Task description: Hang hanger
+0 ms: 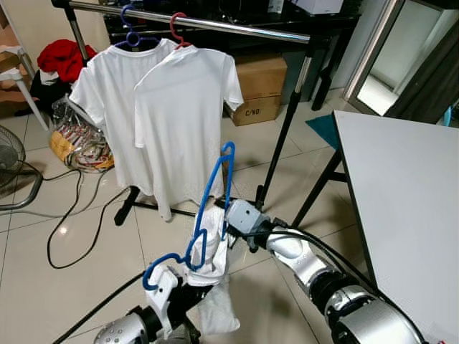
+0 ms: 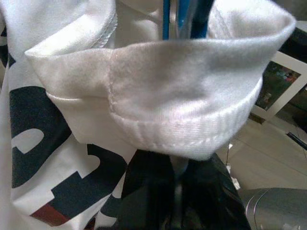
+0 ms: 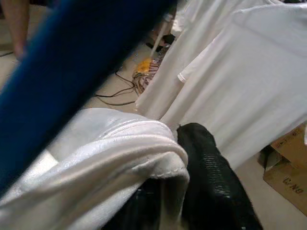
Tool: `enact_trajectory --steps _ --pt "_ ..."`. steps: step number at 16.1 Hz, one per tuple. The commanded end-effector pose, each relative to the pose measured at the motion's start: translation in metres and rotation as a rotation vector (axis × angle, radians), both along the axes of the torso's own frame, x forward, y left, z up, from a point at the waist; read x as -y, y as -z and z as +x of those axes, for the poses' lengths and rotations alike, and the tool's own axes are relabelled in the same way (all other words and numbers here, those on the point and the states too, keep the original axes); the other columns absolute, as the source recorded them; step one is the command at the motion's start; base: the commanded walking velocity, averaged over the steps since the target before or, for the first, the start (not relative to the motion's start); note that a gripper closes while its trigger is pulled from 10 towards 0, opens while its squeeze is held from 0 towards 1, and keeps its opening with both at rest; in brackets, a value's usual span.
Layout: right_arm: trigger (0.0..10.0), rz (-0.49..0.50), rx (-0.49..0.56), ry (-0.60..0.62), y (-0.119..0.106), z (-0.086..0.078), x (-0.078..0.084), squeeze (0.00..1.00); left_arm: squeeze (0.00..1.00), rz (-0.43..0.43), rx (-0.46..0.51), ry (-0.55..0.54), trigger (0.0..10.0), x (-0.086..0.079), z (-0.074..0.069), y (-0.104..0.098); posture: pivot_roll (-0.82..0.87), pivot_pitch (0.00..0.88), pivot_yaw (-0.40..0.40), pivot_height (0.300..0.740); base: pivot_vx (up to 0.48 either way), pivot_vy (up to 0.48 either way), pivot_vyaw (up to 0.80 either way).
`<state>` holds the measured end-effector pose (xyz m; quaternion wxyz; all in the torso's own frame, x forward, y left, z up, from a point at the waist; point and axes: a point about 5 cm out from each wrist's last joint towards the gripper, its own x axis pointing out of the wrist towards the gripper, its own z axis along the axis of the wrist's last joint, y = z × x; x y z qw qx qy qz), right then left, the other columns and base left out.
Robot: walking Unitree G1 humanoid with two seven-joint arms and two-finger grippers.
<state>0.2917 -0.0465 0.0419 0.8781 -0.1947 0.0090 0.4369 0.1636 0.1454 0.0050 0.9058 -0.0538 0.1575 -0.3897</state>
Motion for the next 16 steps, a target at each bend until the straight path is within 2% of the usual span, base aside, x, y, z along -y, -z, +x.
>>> enact_trajectory --steps 1,2,3,6,11,13,16 --pt "10.0 0.014 -0.004 0.014 -0.004 0.004 0.002 0.86 0.00 0.005 0.025 0.006 10.0 0.002 0.003 -0.003 0.13 0.000 -0.039 0.740 0.000 0.000 0.00" --pt "10.0 0.014 -0.009 0.012 -0.003 0.004 0.002 0.59 0.00 0.007 0.029 0.005 10.0 0.001 0.004 -0.004 0.13 0.000 -0.039 0.740 0.000 0.000 0.00" --pt "10.0 0.010 -0.022 0.009 -0.001 0.003 0.003 0.00 0.00 0.013 0.043 0.001 10.0 0.000 0.006 -0.007 0.14 0.000 -0.040 0.740 0.000 0.000 0.00" --pt "10.0 -0.012 -0.078 -0.007 0.008 -0.003 0.007 0.00 0.00 0.017 0.075 -0.016 10.0 -0.006 0.012 -0.016 0.14 0.000 -0.042 0.740 0.000 0.000 0.00" --pt "10.0 -0.071 -0.178 -0.077 0.025 -0.016 0.008 0.00 0.00 0.050 0.098 0.026 10.0 -0.003 0.012 -0.021 0.14 0.000 -0.042 0.740 0.000 0.000 0.00" --pt "10.0 -0.125 -0.221 -0.094 0.035 -0.023 0.013 0.00 0.00 0.060 0.128 0.054 10.0 -0.002 0.015 -0.031 0.14 0.000 -0.043 0.740 0.000 0.000 0.00" --pt "10.0 -0.190 -0.250 -0.069 0.043 -0.025 0.022 0.00 0.00 0.060 0.140 0.057 10.0 -0.005 0.017 -0.039 0.14 0.000 -0.044 0.740 0.000 0.000 0.00"
